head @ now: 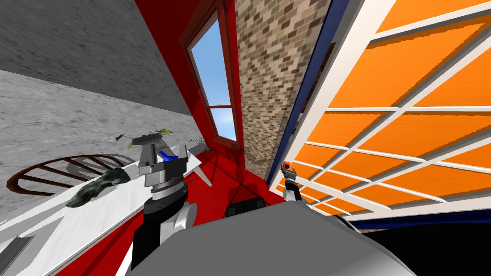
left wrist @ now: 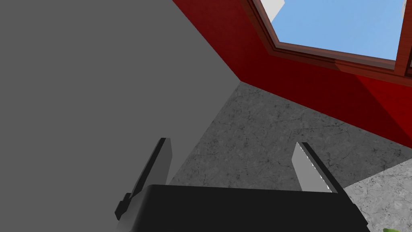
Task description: Pull the door open
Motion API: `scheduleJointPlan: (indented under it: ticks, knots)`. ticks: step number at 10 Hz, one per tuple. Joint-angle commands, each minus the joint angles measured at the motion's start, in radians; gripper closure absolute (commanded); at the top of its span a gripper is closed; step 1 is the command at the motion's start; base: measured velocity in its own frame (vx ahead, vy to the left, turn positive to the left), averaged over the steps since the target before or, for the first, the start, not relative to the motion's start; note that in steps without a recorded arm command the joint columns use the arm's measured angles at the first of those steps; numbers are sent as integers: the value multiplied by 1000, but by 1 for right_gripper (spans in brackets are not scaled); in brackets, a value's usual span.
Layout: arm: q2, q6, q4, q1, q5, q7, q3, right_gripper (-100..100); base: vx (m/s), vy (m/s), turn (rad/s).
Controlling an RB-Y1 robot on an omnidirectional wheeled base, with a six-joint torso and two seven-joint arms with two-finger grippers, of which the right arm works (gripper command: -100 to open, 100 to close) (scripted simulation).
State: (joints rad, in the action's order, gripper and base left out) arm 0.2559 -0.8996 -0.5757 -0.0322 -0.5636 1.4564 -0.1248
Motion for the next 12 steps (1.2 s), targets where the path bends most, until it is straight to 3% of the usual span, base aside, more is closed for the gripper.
scheduleJointPlan:
  ticks: [1,2,3,8,12]
  knots:
    - [22,1,-3,17,0,29,2,-100,173,-12,25]
    - [11,7,-19,18,-1,12,-1,-100,75,-6,-2]
    - [11,7,-19,18,-1,12,-1,100,-16,1,-7]
    - [11,7,-19,18,-1,12,-1,100,-12,0,3]
    - [16,14,-36,23,30,42,49,100,-217,-6,69]
